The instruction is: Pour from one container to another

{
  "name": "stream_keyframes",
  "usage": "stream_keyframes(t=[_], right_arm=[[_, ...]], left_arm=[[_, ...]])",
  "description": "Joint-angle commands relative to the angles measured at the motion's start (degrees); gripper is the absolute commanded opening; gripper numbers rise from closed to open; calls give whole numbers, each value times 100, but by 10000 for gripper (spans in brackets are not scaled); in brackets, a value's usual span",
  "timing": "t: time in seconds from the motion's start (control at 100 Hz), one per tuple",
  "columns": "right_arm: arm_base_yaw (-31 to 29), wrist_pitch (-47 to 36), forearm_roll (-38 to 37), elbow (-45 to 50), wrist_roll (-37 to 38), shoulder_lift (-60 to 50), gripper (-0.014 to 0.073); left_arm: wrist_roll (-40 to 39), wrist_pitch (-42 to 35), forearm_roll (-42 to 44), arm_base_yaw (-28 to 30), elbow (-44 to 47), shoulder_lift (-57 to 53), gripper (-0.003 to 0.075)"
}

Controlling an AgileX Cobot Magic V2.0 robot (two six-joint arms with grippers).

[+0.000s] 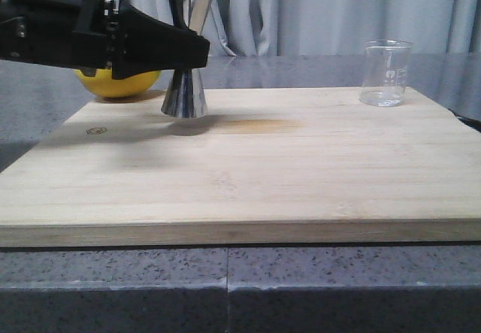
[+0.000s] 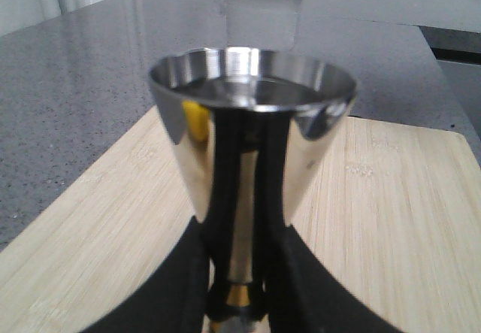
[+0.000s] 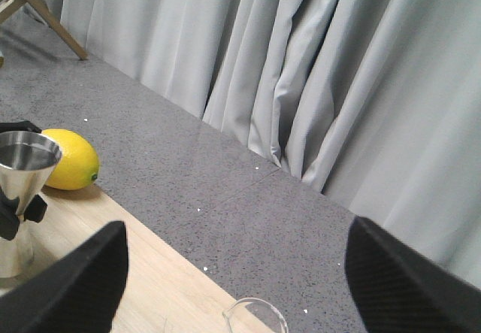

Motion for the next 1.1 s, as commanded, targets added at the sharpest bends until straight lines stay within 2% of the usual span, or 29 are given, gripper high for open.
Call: stream_keyframes(t=[0.0,1.09], right_arm=[[-38,22,223,-138,8,-68,544],[-38,31,223,-138,8,-68,544]], left_arm=[[32,669,-506,16,-120,-192,-19],[168,669,-506,16,-120,-113,-19]])
